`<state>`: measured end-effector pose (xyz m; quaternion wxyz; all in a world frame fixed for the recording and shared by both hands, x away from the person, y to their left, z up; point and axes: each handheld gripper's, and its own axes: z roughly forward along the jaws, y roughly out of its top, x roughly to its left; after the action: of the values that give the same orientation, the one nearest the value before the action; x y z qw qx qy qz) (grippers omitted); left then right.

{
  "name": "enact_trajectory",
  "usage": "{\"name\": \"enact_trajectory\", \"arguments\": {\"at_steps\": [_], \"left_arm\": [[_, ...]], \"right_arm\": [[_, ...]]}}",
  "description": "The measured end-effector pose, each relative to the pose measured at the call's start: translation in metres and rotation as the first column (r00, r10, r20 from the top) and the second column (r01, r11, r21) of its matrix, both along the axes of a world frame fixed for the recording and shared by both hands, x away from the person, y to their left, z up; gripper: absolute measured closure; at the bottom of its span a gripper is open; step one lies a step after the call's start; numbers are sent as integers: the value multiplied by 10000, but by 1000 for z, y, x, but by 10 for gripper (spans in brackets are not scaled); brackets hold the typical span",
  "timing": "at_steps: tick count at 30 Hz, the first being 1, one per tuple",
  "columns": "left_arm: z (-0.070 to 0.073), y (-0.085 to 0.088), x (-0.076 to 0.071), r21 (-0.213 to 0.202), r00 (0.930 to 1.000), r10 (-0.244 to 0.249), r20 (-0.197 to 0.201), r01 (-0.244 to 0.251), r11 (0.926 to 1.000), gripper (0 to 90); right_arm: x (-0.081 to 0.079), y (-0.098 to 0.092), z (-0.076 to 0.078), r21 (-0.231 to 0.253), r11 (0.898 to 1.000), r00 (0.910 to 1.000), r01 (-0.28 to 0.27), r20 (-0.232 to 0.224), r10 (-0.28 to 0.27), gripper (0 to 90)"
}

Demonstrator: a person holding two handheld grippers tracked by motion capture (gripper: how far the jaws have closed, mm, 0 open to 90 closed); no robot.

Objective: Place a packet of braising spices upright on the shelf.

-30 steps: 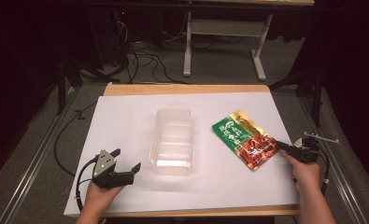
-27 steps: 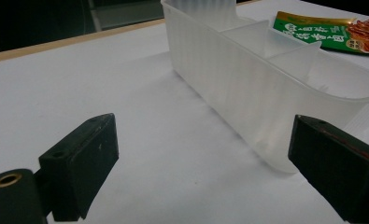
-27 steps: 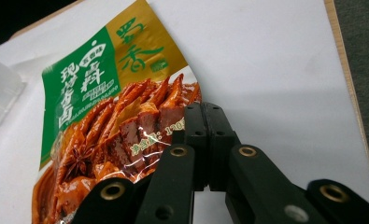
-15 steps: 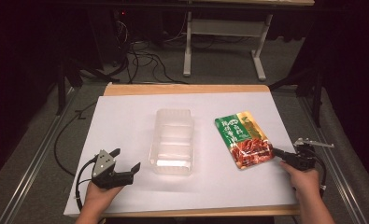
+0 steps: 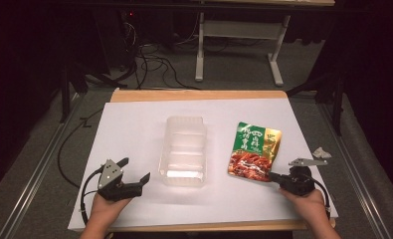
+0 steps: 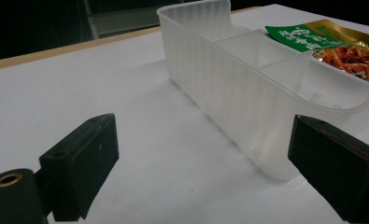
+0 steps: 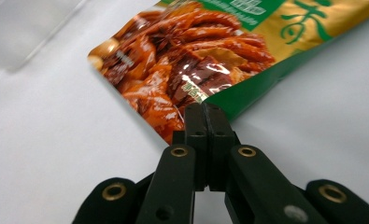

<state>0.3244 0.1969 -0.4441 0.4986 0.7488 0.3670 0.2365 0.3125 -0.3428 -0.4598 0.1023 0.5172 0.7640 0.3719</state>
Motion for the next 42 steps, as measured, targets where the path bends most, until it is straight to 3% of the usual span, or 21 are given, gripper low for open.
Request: {"name": "enact_trajectory", "arguments": {"at_steps": [6,12,13,16,20,24,29,31,33,37,42], "left_arm": [[0,-4,3,4,10000,-59,-3,59,10000,91],[0,-6,5,-12,9999,-112,0,112,9999,92],[0,-6,5,-21,9999,-114,4,114,9999,92],[0,-5,6,-43,10000,-76,6,76,10000,92],[0,-5,5,-8,10000,-87,10,87,10000,92],[0,-4,5,2,10000,-46,12,46,10000,93],[0,-5,4,48,10000,-57,1,57,10000,93],[0,-4,3,68,10000,-48,-8,48,10000,93],[0,-3,3,38,10000,3,-13,-3,10000,93],[-1,-1,3,55,10000,42,-62,-42,10000,93],[-1,-1,2,63,10000,35,-75,-34,10000,93]], "right_arm": [[-22,17,-1,-132,9975,9975,-696,-102,695,900],[-25,23,-2,-236,9960,9962,-864,-153,861,896],[-25,22,-2,-45,9965,9964,-836,-117,835,875],[-26,15,2,-168,9984,9985,-537,133,540,810],[-26,2,7,68,10000,9995,16,329,-18,739],[-25,-10,11,505,9980,9969,393,662,-426,677],[-9,-25,11,1120,9893,9900,931,952,-1039,578],[7,-36,10,1536,9800,9821,1264,1197,-1454,514],[12,-39,9,1712,9751,9802,1412,1137,-1619,498],[31,-49,5,1831,9684,9732,1692,1244,-1936,442],[54,-60,1,1980,9523,9596,2320,1134,-2574,347]]}}
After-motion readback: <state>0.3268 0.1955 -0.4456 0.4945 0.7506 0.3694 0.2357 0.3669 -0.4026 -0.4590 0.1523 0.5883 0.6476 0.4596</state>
